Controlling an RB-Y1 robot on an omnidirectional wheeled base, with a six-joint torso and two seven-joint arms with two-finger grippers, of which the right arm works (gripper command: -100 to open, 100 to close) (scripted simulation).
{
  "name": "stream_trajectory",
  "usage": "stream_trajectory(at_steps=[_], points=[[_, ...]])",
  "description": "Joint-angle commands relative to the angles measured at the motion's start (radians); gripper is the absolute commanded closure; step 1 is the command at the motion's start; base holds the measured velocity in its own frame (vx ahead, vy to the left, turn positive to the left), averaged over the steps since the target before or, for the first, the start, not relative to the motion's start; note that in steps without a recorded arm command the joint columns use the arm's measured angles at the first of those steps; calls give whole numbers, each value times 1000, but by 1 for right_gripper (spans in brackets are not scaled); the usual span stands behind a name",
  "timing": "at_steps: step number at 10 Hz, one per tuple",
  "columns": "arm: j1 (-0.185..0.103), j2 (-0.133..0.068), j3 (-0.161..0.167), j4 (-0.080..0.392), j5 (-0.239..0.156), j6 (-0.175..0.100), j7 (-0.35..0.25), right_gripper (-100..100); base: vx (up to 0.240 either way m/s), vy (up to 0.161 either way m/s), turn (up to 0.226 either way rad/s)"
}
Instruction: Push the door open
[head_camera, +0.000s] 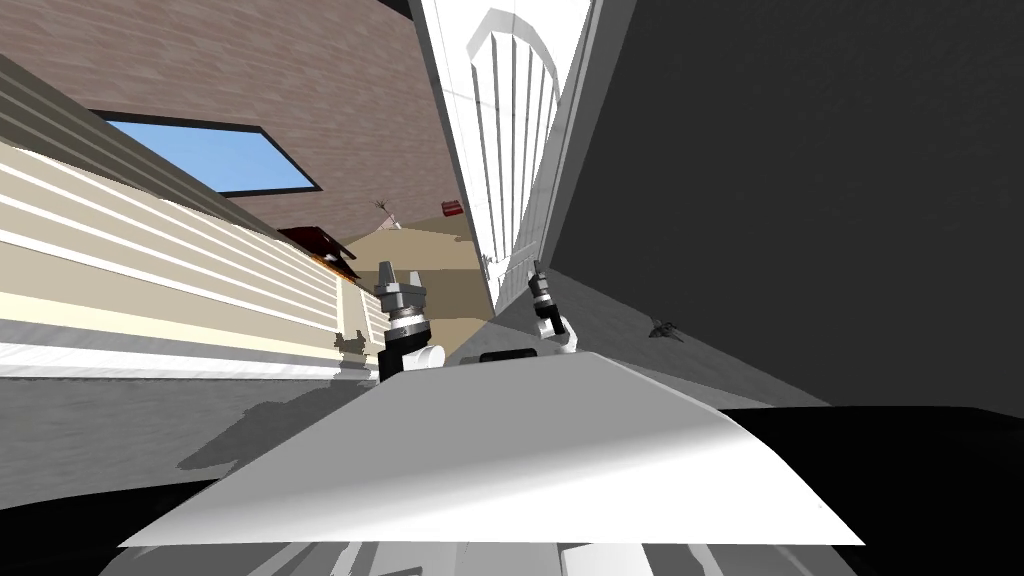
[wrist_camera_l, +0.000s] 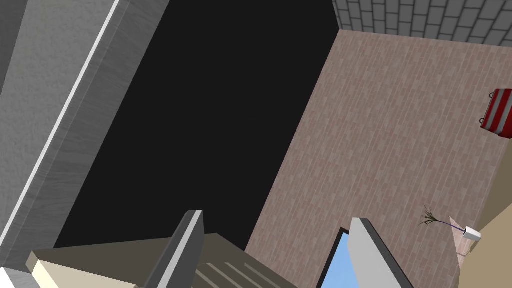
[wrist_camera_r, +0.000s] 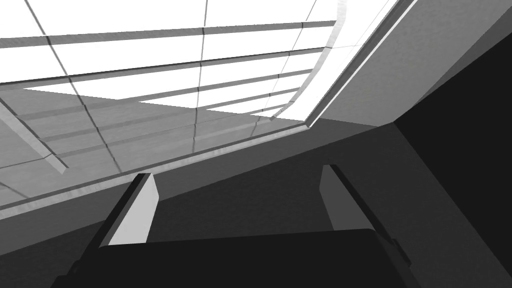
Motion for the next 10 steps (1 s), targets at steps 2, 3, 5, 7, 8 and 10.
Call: stream_trajectory(at_steps=[2,3,5,7,8,10], points=[[-39,-4,25,69,-3,23,-5,-100,76,-94,135],[-56,-3,34,101,-3,28,-7,-100,70,-83,116],[-91,-1,51,161,-5,39,-9,-100,86,-89,139],[-125,3,68,224,-6,49,-12,-100,70,-87,108],[-125,3,68,224,-6,49,-12,-100,45,-53,48],[-157,8,85,281,-8,59,-14,-100,46,-50,100]])
